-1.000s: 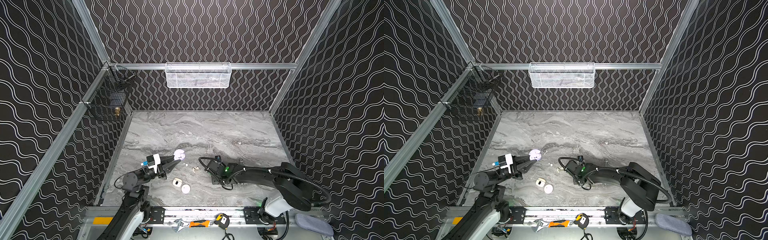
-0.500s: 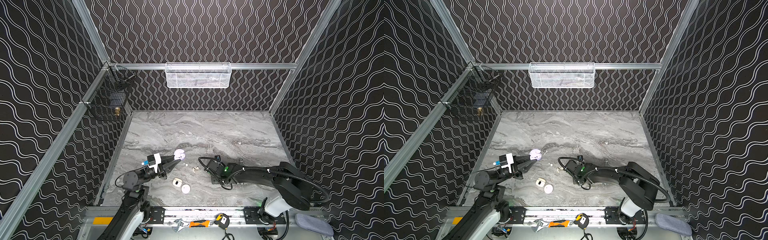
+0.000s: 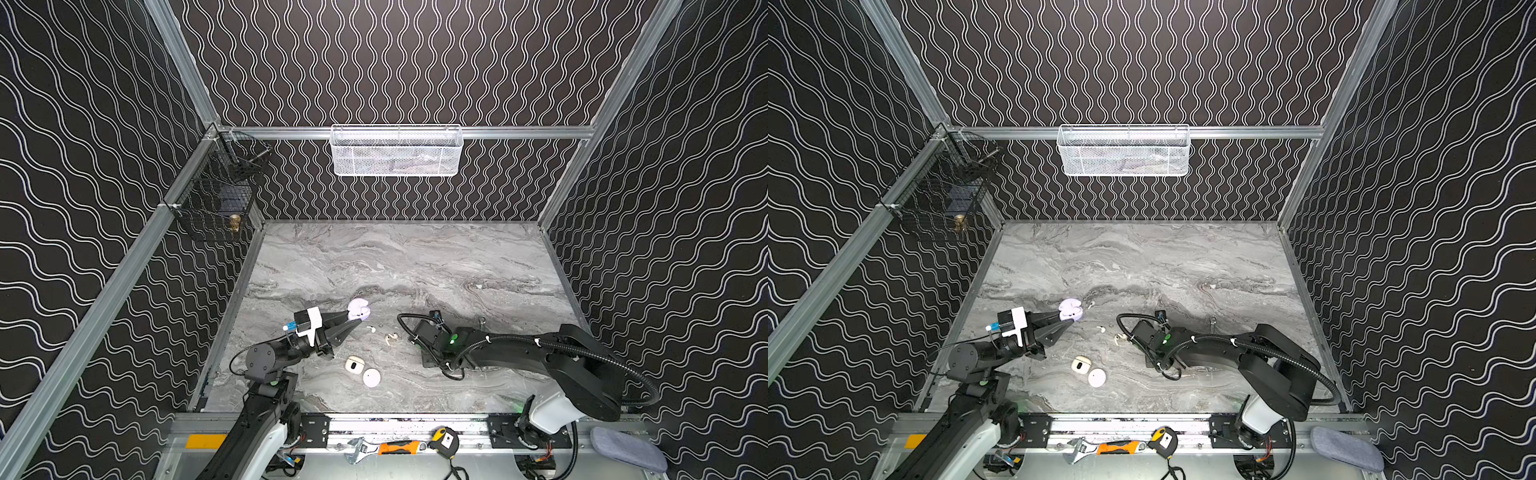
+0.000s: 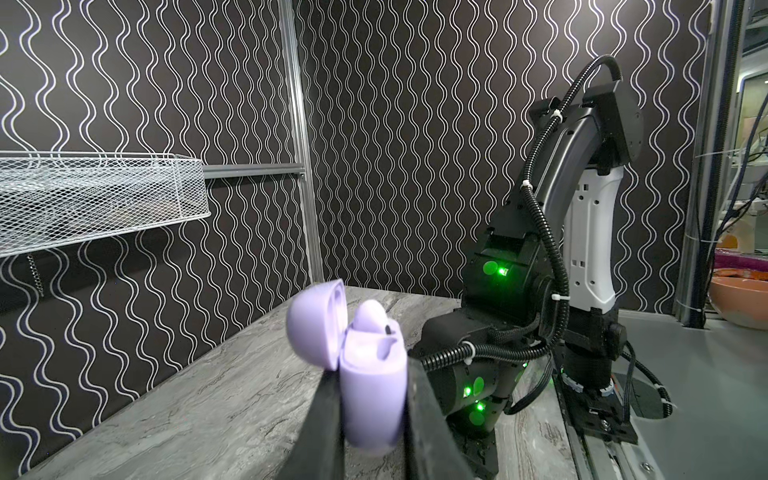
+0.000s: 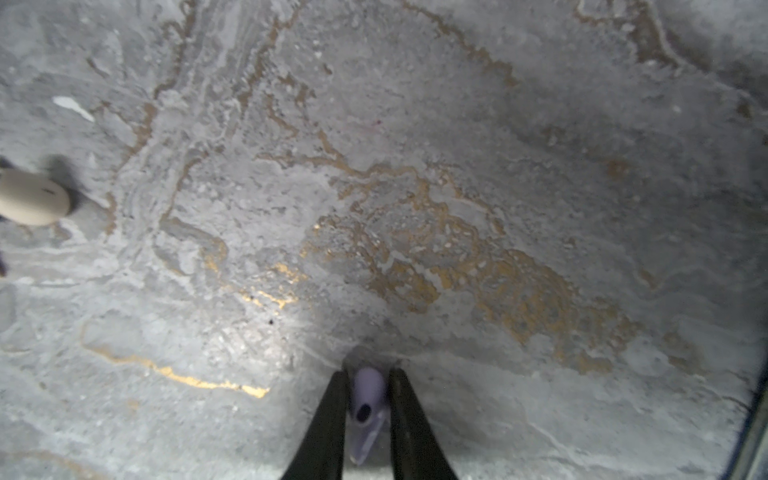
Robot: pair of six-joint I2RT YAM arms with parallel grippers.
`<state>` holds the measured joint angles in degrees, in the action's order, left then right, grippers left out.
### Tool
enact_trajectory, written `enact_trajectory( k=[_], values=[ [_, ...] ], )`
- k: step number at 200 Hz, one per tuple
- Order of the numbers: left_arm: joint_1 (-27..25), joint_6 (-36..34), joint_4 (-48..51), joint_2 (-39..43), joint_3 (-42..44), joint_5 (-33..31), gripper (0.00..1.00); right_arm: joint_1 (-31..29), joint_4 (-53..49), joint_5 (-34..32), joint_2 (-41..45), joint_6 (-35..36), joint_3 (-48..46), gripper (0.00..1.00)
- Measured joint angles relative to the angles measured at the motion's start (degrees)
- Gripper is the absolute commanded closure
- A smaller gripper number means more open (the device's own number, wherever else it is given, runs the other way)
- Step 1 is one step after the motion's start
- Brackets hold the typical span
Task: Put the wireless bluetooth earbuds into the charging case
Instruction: 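Lower the right gripper and grasp the second lavender earbud on the table, then lift the earbud and carry it to the case held by the left gripper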
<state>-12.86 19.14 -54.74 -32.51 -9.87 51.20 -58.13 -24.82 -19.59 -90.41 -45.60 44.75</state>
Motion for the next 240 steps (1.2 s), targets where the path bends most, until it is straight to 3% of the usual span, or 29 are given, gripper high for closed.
enact_trajectory(
  k=[76, 114, 184, 210, 240],
  values=[
    [0.0, 0.02, 0.44, 0.26, 0.0, 0.0, 1.0, 0.0, -0.31, 0.0, 1.22, -0.26, -0.68, 0.86],
    [0.0, 0.02, 0.13, -1.14, -0.42, 0.02, 1.0, -0.35, -1.79, -1.46, 6.21, -0.33, 0.2, 0.89],
    [0.0, 0.02, 0.07, -2.78, -1.68, -0.85, 1.0, -9.55, -4.98, -18.88, 16.65, 0.55, 15.56, 0.9],
    [0.0, -0.26, 1.36, -2.45, -2.29, -1.9, 1.0, -14.62, -0.13, -25.2, 19.32, 6.27, 19.63, 0.91],
    [0.0, -1.14, 2.49, -1.81, -2.45, -2.89, 1.0, -18.16, 9.07, -27.93, 21.31, 15.45, 20.35, 0.91]
  ],
)
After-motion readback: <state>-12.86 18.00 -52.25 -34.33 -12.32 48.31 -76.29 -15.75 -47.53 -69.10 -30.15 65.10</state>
